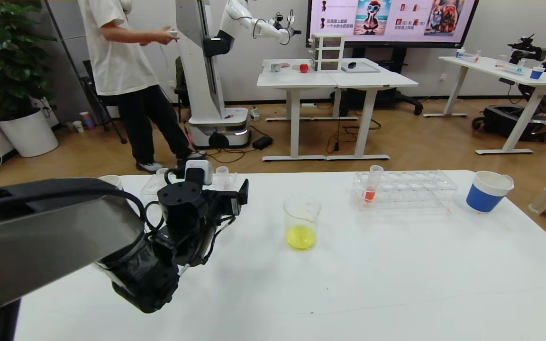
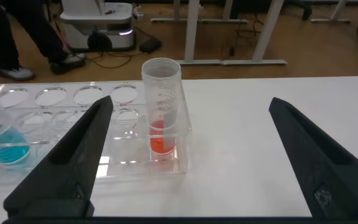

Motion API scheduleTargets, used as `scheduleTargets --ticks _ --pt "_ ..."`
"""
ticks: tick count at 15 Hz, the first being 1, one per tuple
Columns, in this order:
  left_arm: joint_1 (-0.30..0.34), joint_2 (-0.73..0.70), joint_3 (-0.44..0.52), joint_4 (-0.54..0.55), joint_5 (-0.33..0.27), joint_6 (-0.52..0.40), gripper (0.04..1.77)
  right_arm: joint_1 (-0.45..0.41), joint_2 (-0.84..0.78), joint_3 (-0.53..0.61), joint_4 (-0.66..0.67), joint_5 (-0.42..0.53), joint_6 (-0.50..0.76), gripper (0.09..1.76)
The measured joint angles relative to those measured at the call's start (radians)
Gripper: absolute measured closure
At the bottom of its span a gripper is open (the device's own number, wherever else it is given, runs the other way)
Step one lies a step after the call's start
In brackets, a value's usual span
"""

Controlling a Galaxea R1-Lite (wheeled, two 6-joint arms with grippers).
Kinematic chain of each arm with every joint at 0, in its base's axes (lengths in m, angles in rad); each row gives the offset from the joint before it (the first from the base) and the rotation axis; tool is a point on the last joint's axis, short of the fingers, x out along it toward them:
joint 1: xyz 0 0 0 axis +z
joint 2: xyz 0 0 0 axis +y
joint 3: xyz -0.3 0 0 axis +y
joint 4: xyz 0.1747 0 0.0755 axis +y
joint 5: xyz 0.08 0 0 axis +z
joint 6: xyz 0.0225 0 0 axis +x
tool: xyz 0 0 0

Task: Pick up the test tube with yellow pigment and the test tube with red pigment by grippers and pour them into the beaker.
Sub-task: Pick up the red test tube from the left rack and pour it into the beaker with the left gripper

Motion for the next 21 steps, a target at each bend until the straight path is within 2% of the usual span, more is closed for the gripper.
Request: scheduleTargets --ticks 6,11,12,13,15,16,17,18,19,21 --pt "0.033 0.142 -0.199 0.004 -0.003 0.083 0.06 0.000 0.000 0.000 0.000 0.000 0.000 0.11" --pt "0.036 0.175 -0.224 -0.020 0.007 0.076 0.06 0.000 0.000 0.000 0.000 0.000 0.000 0.11" --pt "0.036 0.176 -0.224 -0.026 0.009 0.078 0.13 0.000 0.000 0.000 0.000 0.000 0.000 0.11" --pt "0.036 0.177 -0.224 -0.028 0.009 0.078 0.39 0.000 0.000 0.000 0.000 0.000 0.000 0.11" --pt "0.037 0.174 -0.224 -0.029 0.015 0.079 1.21 0.000 0.000 0.000 0.000 0.000 0.000 0.11" --pt "0.035 0.173 -0.225 -0.029 0.017 0.080 1.47 0.000 0.000 0.000 0.000 0.000 0.000 0.11" --pt "0.035 0.172 -0.226 -0.028 0.015 0.079 1.49 0.000 0.000 0.000 0.000 0.000 0.000 0.11" --pt "0.035 0.171 -0.226 -0.028 0.016 0.080 1.37 0.000 0.000 0.000 0.000 0.000 0.000 0.11" --pt "0.034 0.170 -0.226 -0.029 0.014 0.079 1.35 0.000 0.000 0.000 0.001 0.000 0.000 0.11" --pt "0.030 0.164 -0.228 -0.029 0.013 0.082 1.35 0.000 0.000 0.000 0.000 0.000 0.000 0.11"
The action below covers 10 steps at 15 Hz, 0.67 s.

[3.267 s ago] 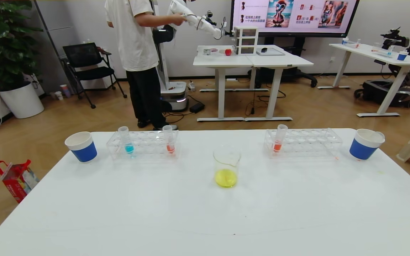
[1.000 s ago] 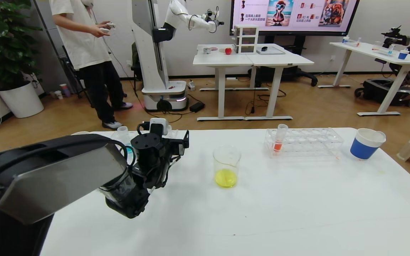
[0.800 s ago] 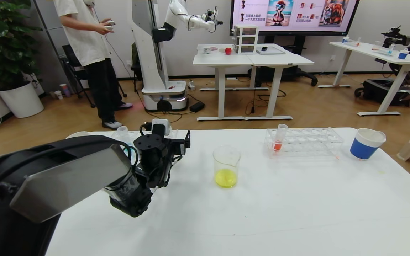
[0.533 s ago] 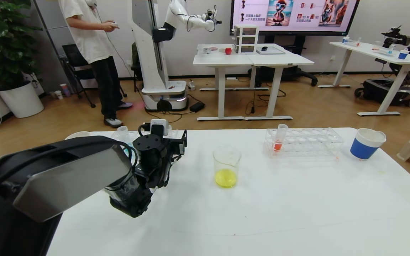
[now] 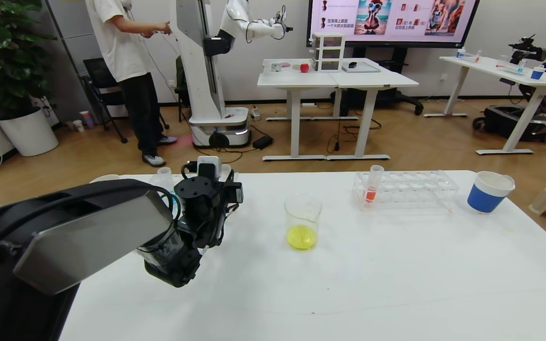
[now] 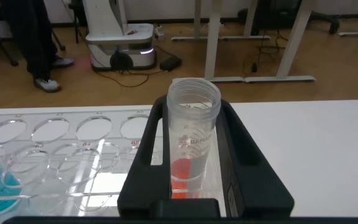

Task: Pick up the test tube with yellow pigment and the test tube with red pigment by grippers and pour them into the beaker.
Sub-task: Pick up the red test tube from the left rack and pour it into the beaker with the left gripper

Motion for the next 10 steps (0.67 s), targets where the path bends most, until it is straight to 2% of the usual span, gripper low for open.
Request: scheduleTargets --ticks 10 --pt "0.003 -0.123 -0.019 0.064 -0.017 0.027 1.35 0.000 0.000 0.000 0.000 0.000 0.000 0.11"
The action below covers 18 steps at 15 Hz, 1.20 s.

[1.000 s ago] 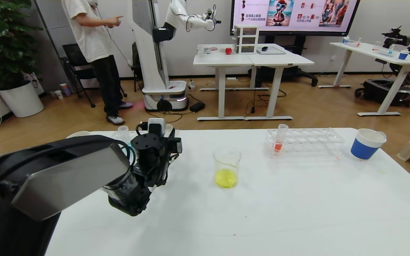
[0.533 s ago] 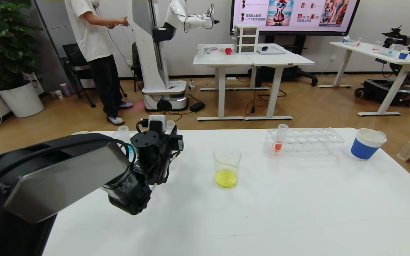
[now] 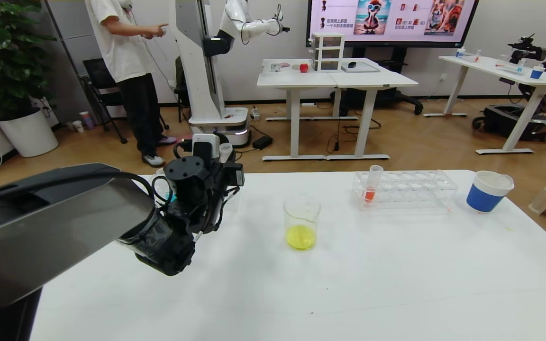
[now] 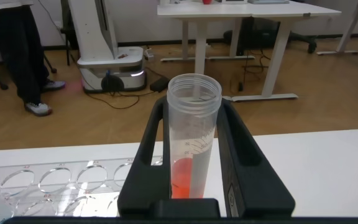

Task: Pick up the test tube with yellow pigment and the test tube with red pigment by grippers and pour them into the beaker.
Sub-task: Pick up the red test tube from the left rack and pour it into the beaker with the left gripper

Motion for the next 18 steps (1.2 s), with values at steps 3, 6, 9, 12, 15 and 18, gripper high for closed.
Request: scheduleTargets --ticks 3,6,9,12,15,18 --pt "0.000 -0.034 -0.008 0.051 -0.040 -0.002 1.35 0.000 0.000 0.000 0.000 0.000 0.000 0.11" --pt "-0.014 -0.062 -0.043 0.105 -0.157 -0.004 1.35 0.000 0.000 0.000 0.000 0.000 0.000 0.11" --pt "-0.030 -0.067 -0.075 0.112 -0.304 0.027 1.35 0.000 0.000 0.000 0.000 0.000 0.000 0.11" --pt "-0.051 -0.067 -0.062 0.106 -0.444 0.111 1.35 0.000 0.000 0.000 0.000 0.000 0.000 0.11" --pt "-0.064 -0.064 -0.028 0.056 -0.693 0.220 1.35 0.000 0.000 0.000 0.000 0.000 0.000 0.11" --pt "-0.067 -0.045 -0.020 0.044 -0.750 0.350 1.35 0.000 0.000 0.000 0.000 0.000 0.000 0.11"
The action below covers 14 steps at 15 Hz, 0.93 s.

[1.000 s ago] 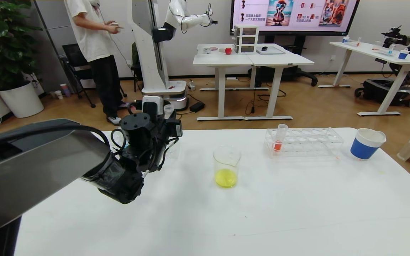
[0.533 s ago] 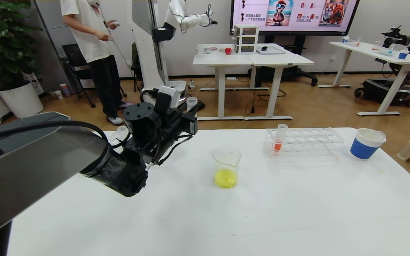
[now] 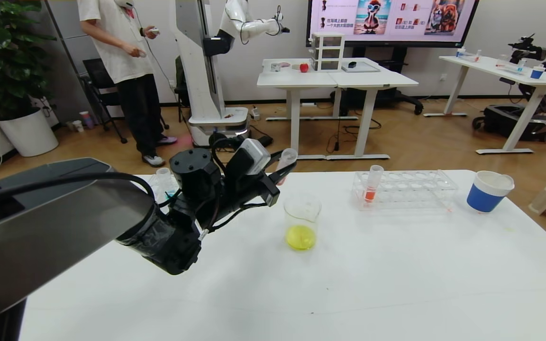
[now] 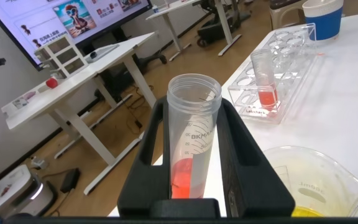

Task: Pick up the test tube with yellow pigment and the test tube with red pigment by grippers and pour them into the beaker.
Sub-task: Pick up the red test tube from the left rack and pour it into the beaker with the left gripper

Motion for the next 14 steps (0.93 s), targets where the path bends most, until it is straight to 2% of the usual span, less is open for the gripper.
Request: scheduleTargets --ticks 4,7,9,12,14 --pt "0.005 0.018 -0.005 -0.004 -0.119 0.182 1.35 0.000 0.000 0.000 0.000 0.000 0.000 0.11" --pt "0.012 0.021 -0.011 -0.001 -0.174 0.283 1.35 0.000 0.000 0.000 0.000 0.000 0.000 0.11" --pt "0.034 0.029 -0.045 0.003 -0.216 0.365 1.35 0.000 0.000 0.000 0.000 0.000 0.000 0.11" --pt "0.074 0.053 -0.095 0.007 -0.314 0.477 1.35 0.000 0.000 0.000 0.000 0.000 0.000 0.11" --pt "0.089 0.067 -0.104 0.007 -0.346 0.543 1.35 0.000 0.000 0.000 0.000 0.000 0.000 0.11"
